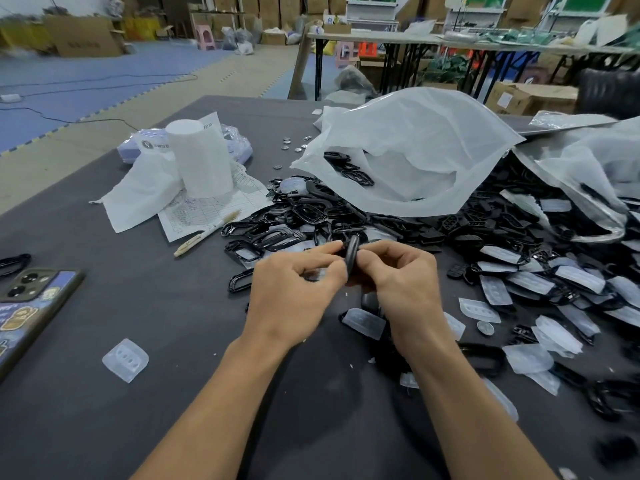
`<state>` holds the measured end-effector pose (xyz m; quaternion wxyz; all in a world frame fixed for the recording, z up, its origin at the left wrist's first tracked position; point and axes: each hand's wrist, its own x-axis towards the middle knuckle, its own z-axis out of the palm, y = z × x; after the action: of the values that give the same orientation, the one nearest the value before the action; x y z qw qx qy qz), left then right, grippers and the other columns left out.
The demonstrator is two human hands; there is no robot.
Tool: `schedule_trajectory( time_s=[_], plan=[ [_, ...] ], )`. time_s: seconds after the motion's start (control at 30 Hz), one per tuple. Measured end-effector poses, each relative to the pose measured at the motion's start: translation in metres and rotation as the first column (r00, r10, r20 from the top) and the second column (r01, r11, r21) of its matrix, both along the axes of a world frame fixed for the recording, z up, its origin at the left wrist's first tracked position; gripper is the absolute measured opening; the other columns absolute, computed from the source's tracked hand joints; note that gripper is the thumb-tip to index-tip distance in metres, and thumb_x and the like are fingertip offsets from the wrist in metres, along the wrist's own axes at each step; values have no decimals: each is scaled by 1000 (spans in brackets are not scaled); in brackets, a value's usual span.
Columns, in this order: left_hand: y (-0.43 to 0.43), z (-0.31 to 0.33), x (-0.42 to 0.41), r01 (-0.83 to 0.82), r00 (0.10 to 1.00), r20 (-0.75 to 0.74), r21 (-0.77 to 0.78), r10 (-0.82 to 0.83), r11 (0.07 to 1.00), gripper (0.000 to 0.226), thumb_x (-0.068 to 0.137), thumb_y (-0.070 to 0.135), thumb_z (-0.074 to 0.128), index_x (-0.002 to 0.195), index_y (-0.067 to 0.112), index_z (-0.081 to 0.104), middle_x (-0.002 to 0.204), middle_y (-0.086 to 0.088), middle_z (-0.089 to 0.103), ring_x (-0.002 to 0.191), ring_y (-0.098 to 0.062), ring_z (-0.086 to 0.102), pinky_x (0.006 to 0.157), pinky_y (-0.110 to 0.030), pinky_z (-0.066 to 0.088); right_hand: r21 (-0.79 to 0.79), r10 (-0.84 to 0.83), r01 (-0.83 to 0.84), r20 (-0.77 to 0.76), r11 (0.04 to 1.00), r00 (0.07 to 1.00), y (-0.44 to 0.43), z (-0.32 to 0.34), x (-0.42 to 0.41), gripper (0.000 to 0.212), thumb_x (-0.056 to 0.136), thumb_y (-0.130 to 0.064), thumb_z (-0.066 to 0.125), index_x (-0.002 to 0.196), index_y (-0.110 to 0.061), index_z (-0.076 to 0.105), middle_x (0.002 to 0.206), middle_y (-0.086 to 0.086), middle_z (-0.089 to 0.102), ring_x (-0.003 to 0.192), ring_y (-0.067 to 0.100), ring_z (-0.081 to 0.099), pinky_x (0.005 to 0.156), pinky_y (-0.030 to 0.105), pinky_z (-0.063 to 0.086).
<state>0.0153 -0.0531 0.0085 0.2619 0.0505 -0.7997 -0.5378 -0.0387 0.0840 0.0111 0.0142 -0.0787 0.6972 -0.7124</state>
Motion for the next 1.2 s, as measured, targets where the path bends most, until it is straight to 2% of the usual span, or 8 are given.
schedule_trajectory(
  time_s=[0.2,0.37,0.53,0.63,0.8,1.0,1.13,1.2],
  plan=[
    [-4,-5,-9,-69,997,50,303,57,950,16,80,3,84,77,18,83,79,8,80,86,0,76,70,-15,57,-23,-4,2,-69,1000,998,-6,-7,3,19,86,-8,75,80,-25,82,75,3,78,67,13,71,66,25,55],
    [-4,-1,-11,42,994,36,741,-102,671,38,87,-13,71,115,11,71,99,-12,79,86,-19,78,69,-25,61,27,25,-22,-103,999,994,-8,-7,3,29,83,4,79,81,-24,84,85,-2,81,84,17,77,84,36,61],
    [-7,1,-9,121,972,58,715,-230,689,31,94,-6,64,116,14,74,73,7,70,69,-7,70,70,-25,61,331,9,191,-518,924,855,-6,-9,11,21,84,0,80,94,-18,85,97,-11,78,89,4,72,85,22,56],
    [-5,-2,-9,93,972,102,665,-214,741,31,93,-8,66,116,13,75,84,-12,69,82,-18,69,69,-25,61,403,15,288,-602,869,798,-9,-11,14,22,82,0,81,96,-17,85,104,-6,77,96,10,71,91,27,56],
    [-5,-5,-12,42,982,114,639,-148,768,38,91,-18,61,112,12,73,56,6,62,61,-10,67,65,-24,62,327,-30,197,-452,924,892,-16,-8,20,19,81,-6,81,88,-23,81,88,-26,74,88,-4,70,82,12,53],
    [-2,-4,-11,5,980,167,534,-111,846,45,84,-14,69,77,28,83,81,-7,80,72,-14,70,61,-19,55,332,-58,124,-200,935,978,-14,-9,12,27,78,-7,79,84,-31,68,77,-23,72,70,-1,69,63,8,49],
    [-5,-2,-11,-51,979,196,533,-64,844,21,82,0,80,77,20,84,76,-2,79,63,-6,68,57,-13,50,175,9,-12,17,985,1000,-10,-8,4,25,79,0,79,78,-24,78,73,-1,78,72,18,77,69,35,62],
    [-7,-1,-11,-64,972,225,546,-72,836,7,83,5,82,79,11,83,70,-1,75,56,-5,62,52,-13,48,117,0,-8,71,993,997,-10,-7,2,24,79,-4,83,75,-27,80,72,3,78,70,22,76,66,35,60]
  ],
)
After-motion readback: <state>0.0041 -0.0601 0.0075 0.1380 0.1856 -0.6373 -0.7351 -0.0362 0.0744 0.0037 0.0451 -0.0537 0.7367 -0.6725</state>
